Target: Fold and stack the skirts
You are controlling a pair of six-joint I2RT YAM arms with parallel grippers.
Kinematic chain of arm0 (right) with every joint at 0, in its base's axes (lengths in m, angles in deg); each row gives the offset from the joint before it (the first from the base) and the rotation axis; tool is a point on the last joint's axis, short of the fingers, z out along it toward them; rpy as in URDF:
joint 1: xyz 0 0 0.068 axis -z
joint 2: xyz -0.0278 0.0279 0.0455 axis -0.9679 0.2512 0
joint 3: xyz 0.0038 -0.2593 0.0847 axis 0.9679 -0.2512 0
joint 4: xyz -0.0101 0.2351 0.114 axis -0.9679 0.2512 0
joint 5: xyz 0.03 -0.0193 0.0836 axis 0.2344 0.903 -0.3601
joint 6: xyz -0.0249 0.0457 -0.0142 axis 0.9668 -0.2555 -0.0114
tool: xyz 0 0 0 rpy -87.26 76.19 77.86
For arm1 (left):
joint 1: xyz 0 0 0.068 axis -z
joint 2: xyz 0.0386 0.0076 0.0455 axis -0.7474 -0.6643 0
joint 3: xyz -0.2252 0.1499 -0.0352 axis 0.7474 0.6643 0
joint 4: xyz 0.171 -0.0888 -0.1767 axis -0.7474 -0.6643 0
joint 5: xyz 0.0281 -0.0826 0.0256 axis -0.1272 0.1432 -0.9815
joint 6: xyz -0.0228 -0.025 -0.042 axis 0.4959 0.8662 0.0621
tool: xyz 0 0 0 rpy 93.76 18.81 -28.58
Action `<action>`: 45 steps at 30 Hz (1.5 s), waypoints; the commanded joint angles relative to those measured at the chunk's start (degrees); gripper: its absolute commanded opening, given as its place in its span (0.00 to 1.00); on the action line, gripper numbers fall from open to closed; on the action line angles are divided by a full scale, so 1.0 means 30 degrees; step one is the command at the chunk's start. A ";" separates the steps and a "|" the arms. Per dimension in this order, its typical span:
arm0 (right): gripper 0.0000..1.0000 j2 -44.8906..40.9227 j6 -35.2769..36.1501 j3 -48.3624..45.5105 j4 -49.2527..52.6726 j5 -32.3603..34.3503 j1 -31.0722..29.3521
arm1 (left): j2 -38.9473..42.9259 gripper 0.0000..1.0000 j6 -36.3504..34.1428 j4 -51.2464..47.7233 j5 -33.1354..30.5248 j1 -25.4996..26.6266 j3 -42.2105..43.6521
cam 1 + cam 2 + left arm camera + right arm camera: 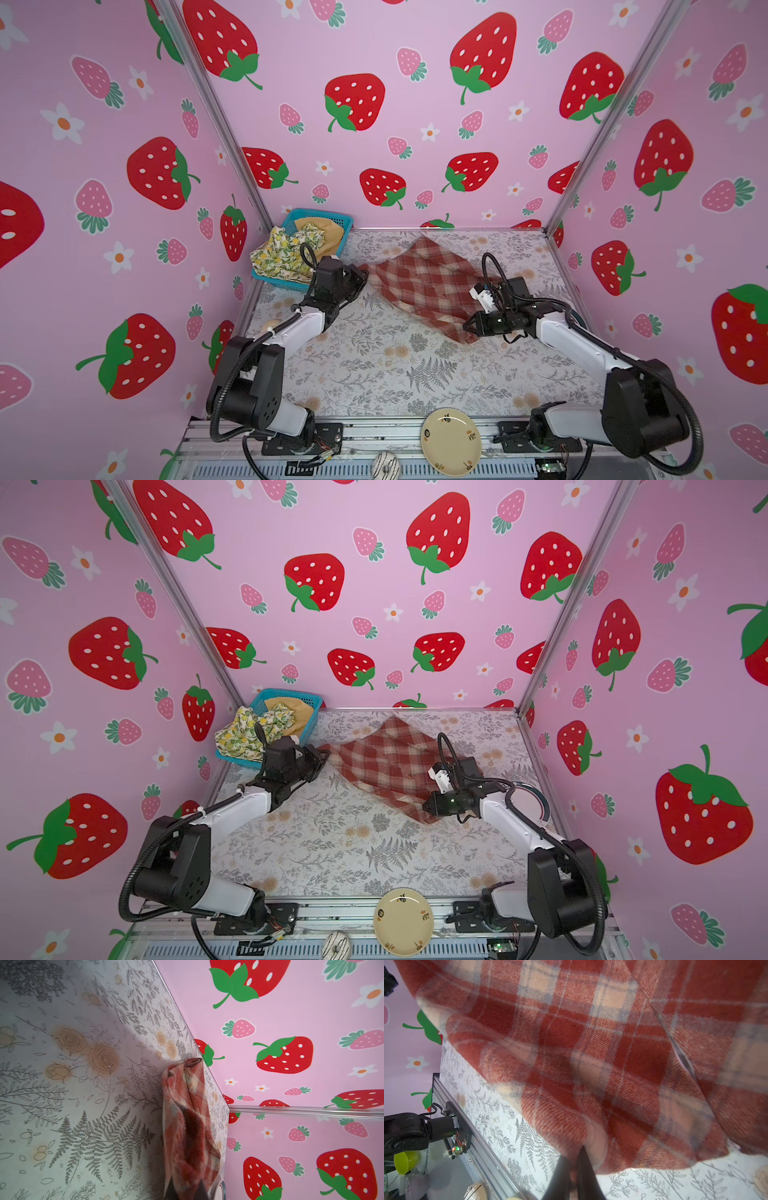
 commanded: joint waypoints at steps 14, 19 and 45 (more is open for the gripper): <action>0.11 -0.3879 0.0126 0.4037 0.4451 0.1524 -0.2704 | 0.1034 0.00 -0.3957 -1.0985 -0.1188 -0.0062 -0.6121; 0.10 -0.2872 -0.0068 0.6649 0.4138 0.2289 -0.1967 | -0.1119 0.00 -0.4891 -1.2863 -0.0127 -0.0038 -1.0984; 0.10 0.4029 0.1866 2.3257 0.9744 0.4901 0.2296 | -0.8459 0.00 -0.3459 -1.3782 0.1434 0.0288 -2.8264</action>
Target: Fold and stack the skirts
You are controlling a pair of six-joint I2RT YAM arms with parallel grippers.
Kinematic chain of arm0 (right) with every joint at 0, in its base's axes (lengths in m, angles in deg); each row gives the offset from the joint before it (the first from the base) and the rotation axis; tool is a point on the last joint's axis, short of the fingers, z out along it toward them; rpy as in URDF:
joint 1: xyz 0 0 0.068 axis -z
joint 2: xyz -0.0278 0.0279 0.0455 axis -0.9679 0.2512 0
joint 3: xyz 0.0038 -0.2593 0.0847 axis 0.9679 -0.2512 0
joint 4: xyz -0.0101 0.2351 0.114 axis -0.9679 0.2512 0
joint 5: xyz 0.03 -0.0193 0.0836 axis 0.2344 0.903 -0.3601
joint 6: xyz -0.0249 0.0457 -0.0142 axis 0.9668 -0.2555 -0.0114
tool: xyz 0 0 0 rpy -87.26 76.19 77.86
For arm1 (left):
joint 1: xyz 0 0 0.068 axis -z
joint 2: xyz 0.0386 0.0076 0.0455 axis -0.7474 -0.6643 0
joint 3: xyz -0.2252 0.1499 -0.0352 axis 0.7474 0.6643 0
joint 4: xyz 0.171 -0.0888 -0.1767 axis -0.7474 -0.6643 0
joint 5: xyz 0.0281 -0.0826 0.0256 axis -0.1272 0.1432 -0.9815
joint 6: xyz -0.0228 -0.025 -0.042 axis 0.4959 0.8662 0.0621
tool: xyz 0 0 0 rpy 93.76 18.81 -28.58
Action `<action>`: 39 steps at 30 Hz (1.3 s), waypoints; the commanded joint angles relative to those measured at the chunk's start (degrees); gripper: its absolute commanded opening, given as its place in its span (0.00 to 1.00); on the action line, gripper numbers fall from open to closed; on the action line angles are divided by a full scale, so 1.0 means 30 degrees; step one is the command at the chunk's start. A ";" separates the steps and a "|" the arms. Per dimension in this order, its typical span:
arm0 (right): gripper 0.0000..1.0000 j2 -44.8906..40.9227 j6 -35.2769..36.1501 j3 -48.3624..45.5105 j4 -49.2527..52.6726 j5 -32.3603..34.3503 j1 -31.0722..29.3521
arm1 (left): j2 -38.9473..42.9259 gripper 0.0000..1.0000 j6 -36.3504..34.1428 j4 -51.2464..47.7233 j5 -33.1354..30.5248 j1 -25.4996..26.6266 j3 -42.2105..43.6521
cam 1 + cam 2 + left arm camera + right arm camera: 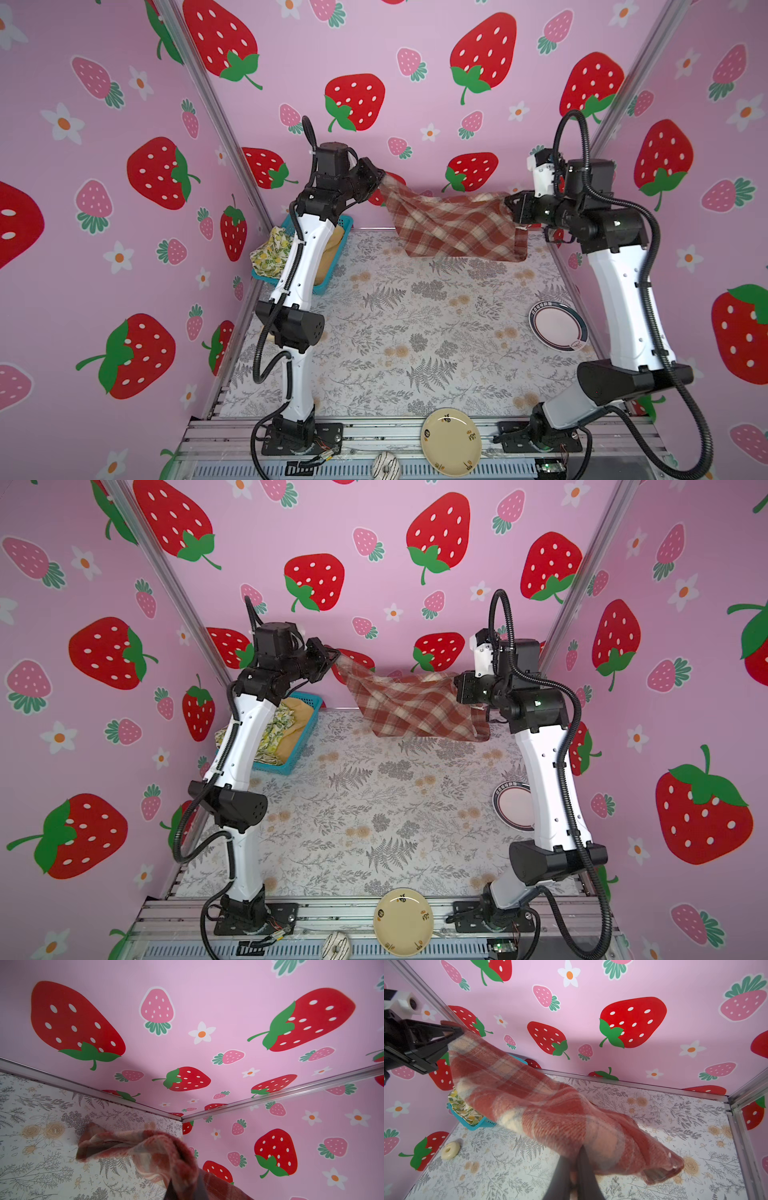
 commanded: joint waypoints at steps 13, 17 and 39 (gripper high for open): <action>0.11 -0.8904 -0.1763 -1.9500 -0.3158 -0.4215 -0.4198 | 1.3664 0.00 0.0881 1.0255 -0.2698 -0.0061 2.9448; 0.13 -0.9978 -0.2207 -2.2376 -0.3381 -0.4714 -0.5208 | 1.6292 0.00 -0.0127 0.8534 -0.3874 -0.0379 3.1713; 0.13 -1.2247 -0.4538 -2.5995 -0.2771 -0.5815 -0.8687 | 2.5459 0.00 -0.1183 -0.0159 -0.5195 -0.1471 3.3173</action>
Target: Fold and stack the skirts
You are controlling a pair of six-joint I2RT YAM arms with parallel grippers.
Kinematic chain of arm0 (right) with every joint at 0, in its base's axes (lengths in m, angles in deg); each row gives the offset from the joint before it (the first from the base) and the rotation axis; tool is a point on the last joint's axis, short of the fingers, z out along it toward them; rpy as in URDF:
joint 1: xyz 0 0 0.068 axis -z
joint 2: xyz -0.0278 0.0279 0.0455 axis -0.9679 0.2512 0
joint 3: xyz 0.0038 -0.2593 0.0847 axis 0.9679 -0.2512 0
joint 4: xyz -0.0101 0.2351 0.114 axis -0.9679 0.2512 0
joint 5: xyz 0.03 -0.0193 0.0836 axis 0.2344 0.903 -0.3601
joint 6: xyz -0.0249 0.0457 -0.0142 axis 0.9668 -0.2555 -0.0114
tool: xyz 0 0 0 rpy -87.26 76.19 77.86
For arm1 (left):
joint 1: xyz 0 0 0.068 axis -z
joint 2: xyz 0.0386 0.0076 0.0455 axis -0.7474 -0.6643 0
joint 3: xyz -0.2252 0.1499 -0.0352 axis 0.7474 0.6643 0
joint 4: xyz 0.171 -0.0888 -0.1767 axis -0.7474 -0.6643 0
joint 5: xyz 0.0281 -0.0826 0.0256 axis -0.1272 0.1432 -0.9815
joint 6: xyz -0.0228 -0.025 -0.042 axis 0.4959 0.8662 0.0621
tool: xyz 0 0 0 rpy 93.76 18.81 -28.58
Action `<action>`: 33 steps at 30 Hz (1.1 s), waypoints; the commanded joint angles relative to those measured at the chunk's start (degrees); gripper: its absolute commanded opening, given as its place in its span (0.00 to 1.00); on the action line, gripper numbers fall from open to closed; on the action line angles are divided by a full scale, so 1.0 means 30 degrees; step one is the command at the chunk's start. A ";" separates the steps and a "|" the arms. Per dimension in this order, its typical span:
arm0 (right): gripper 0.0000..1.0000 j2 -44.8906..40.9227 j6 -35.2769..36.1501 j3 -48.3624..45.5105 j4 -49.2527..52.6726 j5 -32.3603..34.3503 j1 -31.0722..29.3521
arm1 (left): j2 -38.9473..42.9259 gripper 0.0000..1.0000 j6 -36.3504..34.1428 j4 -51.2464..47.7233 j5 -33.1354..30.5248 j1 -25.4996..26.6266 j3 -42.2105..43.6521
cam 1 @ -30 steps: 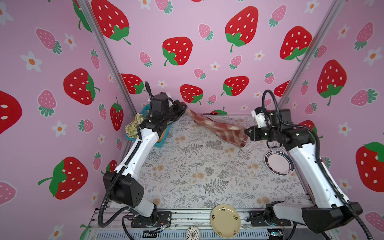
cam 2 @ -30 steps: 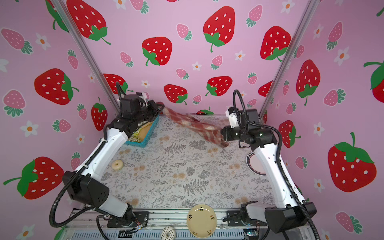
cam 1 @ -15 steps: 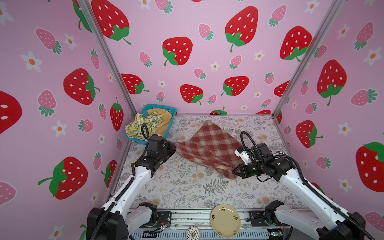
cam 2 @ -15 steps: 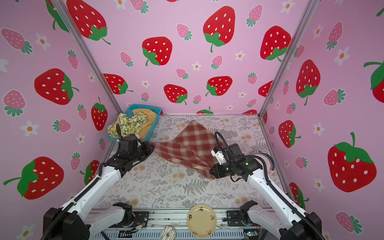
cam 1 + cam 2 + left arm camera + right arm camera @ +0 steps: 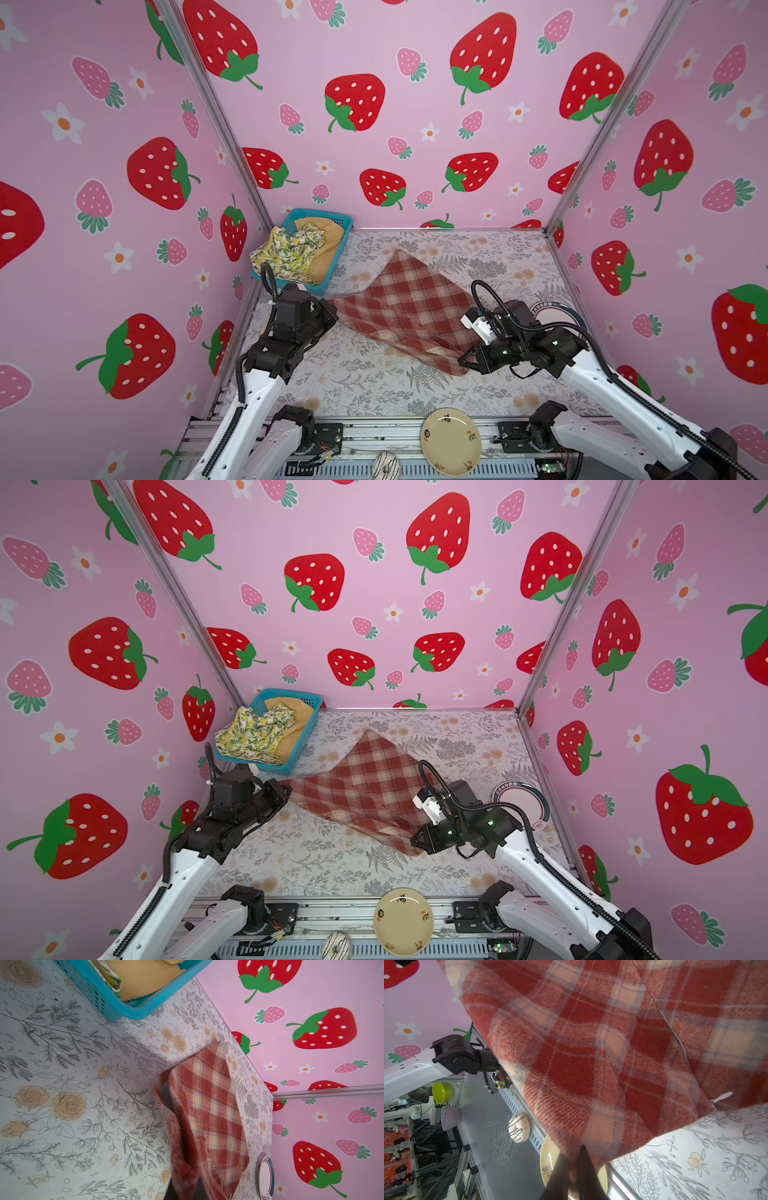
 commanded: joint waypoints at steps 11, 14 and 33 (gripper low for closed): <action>0.13 0.0446 -0.2115 -0.0004 -0.1893 0.0392 -0.0132 | -0.5770 0.00 -0.0529 0.2774 0.0441 -0.0008 -0.2674; 0.13 0.1103 -0.2281 0.0309 -0.2606 0.0845 -0.0036 | -0.8935 0.00 -0.0652 0.3738 0.1072 0.0109 -0.5096; 0.14 0.4834 0.0833 0.1097 -0.3258 0.1586 0.4319 | -1.9182 0.00 0.0343 0.4220 0.0671 0.1681 -1.3702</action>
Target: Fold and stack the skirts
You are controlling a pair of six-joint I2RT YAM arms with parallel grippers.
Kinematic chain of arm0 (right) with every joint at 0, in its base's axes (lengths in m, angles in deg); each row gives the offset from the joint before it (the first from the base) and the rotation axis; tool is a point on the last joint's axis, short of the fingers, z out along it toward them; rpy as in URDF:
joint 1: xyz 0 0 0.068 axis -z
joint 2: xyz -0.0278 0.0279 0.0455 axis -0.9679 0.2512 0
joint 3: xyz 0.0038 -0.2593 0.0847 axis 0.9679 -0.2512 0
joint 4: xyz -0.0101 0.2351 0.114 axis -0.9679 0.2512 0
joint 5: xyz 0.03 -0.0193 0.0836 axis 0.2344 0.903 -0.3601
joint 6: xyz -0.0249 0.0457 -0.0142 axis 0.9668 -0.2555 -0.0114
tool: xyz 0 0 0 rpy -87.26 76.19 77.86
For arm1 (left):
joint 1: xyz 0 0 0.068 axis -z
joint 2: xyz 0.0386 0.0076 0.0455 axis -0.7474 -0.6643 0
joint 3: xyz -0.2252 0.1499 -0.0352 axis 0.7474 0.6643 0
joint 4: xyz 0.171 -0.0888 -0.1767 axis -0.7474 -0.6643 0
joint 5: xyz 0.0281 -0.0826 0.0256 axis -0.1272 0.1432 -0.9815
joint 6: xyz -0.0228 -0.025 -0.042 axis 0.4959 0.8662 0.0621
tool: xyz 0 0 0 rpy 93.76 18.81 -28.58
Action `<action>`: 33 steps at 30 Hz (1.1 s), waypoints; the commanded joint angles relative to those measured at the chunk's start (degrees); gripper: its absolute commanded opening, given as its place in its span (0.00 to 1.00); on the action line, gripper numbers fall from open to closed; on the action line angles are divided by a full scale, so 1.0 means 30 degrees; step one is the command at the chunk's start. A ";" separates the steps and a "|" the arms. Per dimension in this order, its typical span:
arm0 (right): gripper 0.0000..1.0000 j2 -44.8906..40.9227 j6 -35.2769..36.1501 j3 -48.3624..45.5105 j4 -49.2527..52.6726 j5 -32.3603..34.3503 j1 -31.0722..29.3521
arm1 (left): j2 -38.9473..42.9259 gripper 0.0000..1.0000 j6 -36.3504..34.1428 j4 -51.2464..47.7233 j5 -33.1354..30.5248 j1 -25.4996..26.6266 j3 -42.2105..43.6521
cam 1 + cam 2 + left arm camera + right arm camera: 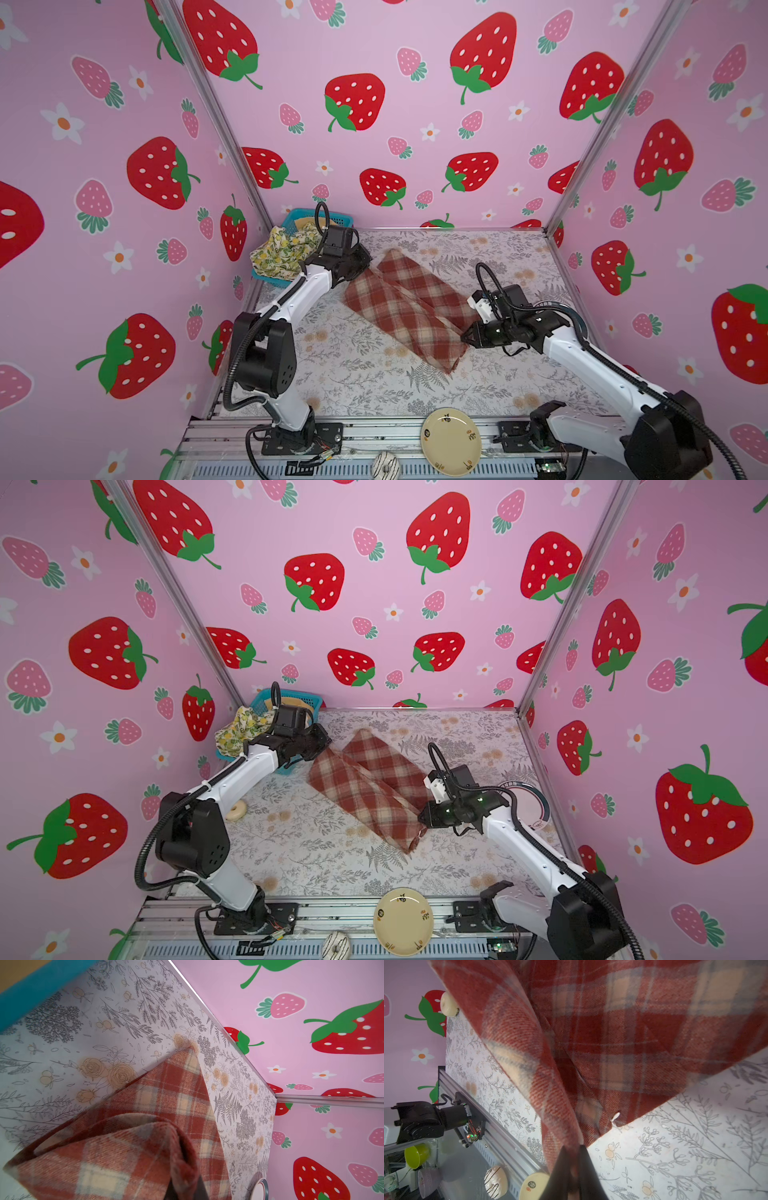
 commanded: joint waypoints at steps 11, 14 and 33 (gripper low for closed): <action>0.15 0.4187 0.2654 0.2654 -0.0757 -0.0373 0.2516 | -0.5067 0.00 0.0823 -0.0333 -0.2105 0.0710 -0.5713; 0.15 0.5234 0.3025 0.3196 -0.0853 -0.0178 0.3058 | -0.5970 0.00 0.1133 -0.0305 -0.2298 0.0757 -0.6441; 0.15 0.9026 0.3715 0.5129 -0.1942 0.1289 0.4328 | -1.1068 0.00 0.1851 -0.1158 -0.2264 0.0784 -1.2242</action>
